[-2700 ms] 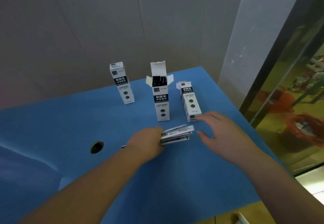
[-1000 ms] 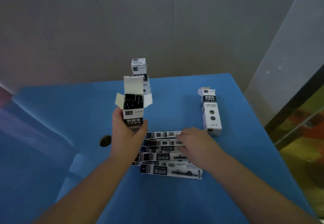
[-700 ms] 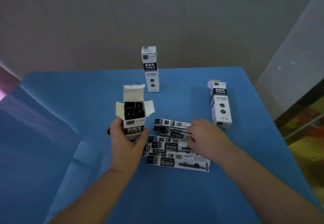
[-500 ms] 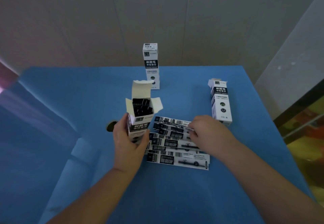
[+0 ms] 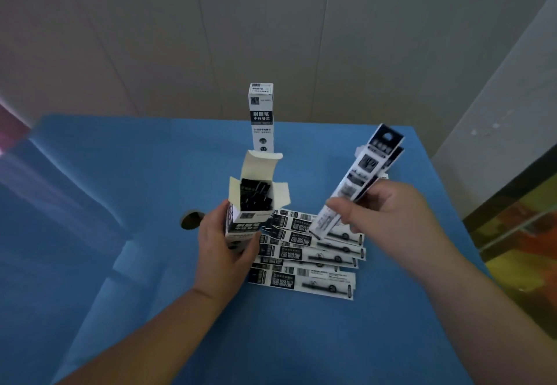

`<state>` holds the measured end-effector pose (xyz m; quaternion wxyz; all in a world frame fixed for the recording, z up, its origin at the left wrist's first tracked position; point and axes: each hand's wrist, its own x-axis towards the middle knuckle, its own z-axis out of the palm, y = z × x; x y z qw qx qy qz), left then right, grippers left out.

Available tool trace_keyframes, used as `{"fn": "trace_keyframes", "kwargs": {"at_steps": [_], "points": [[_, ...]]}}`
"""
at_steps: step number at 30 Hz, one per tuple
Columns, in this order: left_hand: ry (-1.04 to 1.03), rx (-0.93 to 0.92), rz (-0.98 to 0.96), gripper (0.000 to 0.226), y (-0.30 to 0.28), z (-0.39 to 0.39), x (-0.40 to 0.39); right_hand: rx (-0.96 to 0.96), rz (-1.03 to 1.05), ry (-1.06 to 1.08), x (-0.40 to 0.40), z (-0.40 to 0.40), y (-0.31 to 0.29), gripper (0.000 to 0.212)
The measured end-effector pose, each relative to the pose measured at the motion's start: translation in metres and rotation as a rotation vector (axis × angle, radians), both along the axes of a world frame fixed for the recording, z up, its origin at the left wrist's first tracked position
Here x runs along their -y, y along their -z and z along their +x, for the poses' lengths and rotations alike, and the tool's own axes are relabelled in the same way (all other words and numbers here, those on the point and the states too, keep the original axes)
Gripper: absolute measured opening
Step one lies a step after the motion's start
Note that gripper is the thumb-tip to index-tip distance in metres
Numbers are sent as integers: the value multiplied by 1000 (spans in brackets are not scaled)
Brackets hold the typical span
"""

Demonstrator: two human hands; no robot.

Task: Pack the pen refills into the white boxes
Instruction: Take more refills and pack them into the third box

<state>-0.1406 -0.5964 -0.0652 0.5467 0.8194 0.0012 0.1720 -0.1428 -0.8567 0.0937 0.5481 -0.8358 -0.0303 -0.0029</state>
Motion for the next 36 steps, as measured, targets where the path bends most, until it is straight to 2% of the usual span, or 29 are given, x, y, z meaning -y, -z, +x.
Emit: {"fn": "trace_keyframes", "kwargs": {"at_steps": [2, 5, 8, 12, 16, 18, 23, 26, 30, 36], "points": [[4, 4, -13, 65, 1, 0, 0, 42, 173, -29, -3, -4, -10, 19], [3, 40, 33, 63, 2, 0, -1, 60, 416, -86, -13, -4, -18, 19], [-2, 49, 43, 63, 1, 0, -2, 51, 516, -117, -27, 4, -17, 25], [15, 71, 42, 64, -2, -2, 1, 105, 344, -132, -44, 12, -20, 33], [23, 63, 66, 67, -6, -4, 2, 144, 110, -188, -50, 18, -26, 11], [25, 60, 72, 67, -9, -5, 4, 136, 37, -215, -53, 19, -28, 8], [25, 56, 157, 64, -11, -5, 3, 12, -173, -289, -66, 22, -27, 18], [25, 33, 136, 64, -13, -6, 3, 41, -171, -309, -66, 20, -29, 22], [23, -2, 130, 63, -14, -6, 3, 183, -107, -338, -55, 18, -36, 9], [5, 3, 185, 56, -15, -7, 5, 187, -413, -446, -69, 22, -31, 7]]}}
